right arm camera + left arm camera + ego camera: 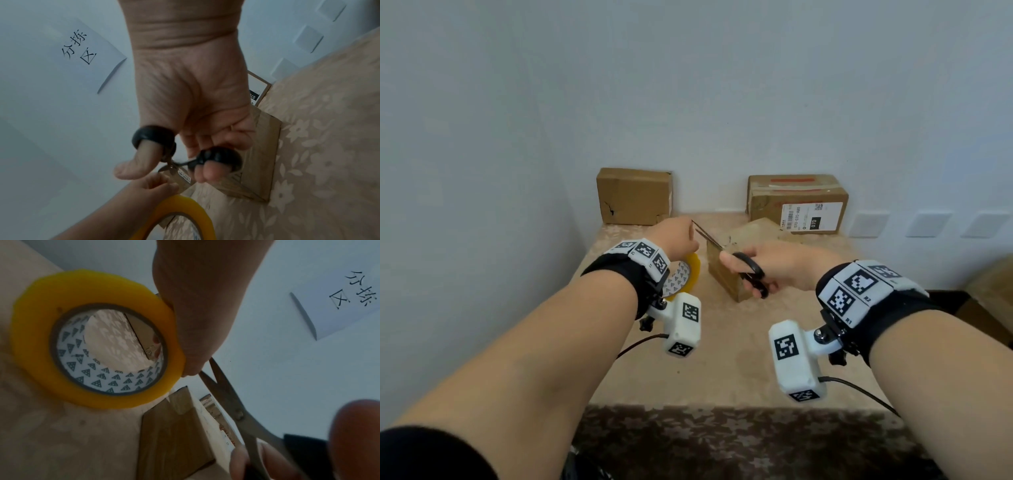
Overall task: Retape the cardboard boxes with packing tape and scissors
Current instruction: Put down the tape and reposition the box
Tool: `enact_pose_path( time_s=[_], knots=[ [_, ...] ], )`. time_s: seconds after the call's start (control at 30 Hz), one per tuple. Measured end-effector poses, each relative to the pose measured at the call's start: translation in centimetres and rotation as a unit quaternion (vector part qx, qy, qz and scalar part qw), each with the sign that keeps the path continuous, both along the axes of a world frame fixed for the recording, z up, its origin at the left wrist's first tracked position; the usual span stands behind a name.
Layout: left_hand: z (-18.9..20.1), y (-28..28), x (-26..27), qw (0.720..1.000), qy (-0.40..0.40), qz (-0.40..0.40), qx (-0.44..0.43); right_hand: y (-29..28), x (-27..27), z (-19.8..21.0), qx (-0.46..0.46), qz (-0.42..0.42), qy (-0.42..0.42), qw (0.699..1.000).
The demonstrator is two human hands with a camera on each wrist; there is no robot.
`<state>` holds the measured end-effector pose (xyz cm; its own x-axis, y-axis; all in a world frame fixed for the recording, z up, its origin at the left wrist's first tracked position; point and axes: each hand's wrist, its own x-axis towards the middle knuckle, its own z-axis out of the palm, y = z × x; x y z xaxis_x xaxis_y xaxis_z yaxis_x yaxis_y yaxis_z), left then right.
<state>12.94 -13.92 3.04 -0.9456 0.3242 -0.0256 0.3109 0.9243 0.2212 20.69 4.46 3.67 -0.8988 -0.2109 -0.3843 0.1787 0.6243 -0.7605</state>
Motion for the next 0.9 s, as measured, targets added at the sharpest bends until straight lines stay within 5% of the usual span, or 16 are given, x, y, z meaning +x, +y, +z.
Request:
enact_pose_path(
  time_s=[0.23,0.9],
  knots=[
    [-0.4,-0.6,0.8,0.999,-0.016,-0.011,-0.035,1.0,1.6,1.0,0.072,0.04,-0.156,0.984],
    [0.6,-1.0,-1.5,0.995,-0.101,0.011,0.018,-1.6,-0.2,-4.0,-0.064,-0.051,-0.084,0.993]
  ],
)
